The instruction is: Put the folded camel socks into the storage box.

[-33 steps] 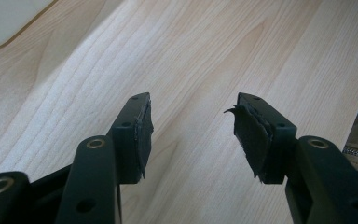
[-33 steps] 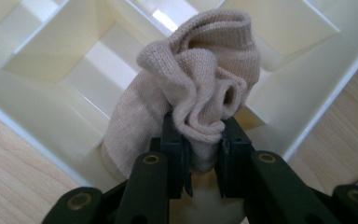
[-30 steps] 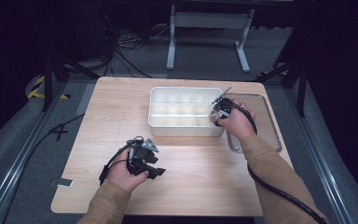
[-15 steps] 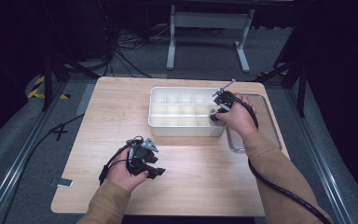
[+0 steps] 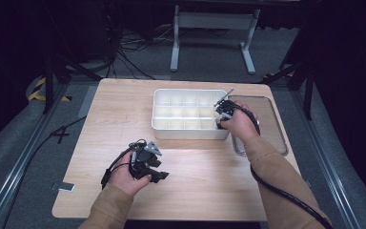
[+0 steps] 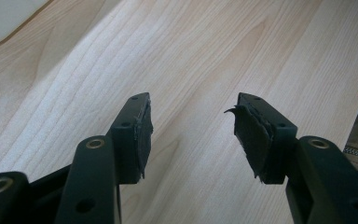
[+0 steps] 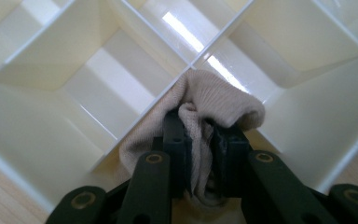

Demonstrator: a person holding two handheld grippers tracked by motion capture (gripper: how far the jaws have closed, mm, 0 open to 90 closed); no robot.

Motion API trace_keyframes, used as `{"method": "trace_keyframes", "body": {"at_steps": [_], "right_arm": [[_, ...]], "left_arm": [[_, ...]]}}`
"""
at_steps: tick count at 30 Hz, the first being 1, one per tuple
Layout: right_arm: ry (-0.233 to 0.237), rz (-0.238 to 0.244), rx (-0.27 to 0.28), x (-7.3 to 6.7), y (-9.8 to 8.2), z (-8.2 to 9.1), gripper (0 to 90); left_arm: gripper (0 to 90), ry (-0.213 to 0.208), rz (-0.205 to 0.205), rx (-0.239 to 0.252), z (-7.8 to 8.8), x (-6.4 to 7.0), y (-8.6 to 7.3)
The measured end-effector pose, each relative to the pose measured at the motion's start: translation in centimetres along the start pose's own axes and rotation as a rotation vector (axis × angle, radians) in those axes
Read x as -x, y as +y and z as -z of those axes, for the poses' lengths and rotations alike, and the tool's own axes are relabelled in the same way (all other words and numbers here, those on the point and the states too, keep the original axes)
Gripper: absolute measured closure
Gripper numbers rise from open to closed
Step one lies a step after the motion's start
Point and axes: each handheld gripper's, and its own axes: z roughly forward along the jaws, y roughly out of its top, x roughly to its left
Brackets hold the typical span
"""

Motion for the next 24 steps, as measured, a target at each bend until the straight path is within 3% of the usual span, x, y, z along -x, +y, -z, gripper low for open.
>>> {"method": "trace_keyframes", "body": {"at_steps": [7,17,22,24], "right_arm": [[-0.006,-0.006,-0.039,-0.2,0.4,-0.4,76.8],[0.008,-0.054,0.048,0.0,-0.2,2.0,63.0],[0.001,-0.045,0.114,0.0,-0.5,4.4,74.8],[-0.004,-0.03,0.108,0.0,-0.7,5.1,82.3]], "left_arm": [[46.9,-0.004,0.001,-0.005,-0.1,0.1,0.0],[46.6,0.0,-0.004,0.004,0.0,0.1,0.1],[46.7,-0.005,-0.003,0.005,0.0,0.1,0.2],[46.7,-0.005,-0.007,0.008,-0.1,0.1,0.3]]}}
